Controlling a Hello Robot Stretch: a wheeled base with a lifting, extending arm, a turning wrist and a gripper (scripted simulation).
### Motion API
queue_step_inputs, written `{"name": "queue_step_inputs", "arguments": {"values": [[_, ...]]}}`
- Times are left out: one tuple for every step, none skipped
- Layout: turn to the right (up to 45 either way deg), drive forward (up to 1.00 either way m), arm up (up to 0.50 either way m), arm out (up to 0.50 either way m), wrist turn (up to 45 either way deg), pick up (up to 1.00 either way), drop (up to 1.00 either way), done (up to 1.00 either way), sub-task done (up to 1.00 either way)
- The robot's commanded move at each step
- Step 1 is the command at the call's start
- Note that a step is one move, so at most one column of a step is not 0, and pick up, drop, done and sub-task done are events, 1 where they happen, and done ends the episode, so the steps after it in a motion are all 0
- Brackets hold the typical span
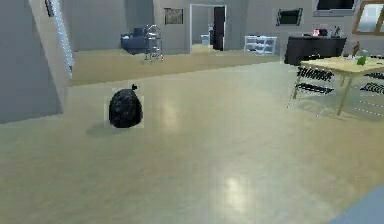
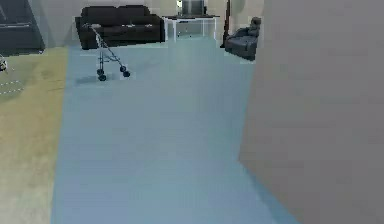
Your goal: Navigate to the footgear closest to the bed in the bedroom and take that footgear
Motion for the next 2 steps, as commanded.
{"name": "queue_step_inputs", "arguments": {"values": [[0.0,1.00,0.00,0.00,0.0,0.00,0.00,0.00,0.00],[-3.0,0.00,0.00,0.00,0.0,0.00,0.00,0.00,0.00]]}}
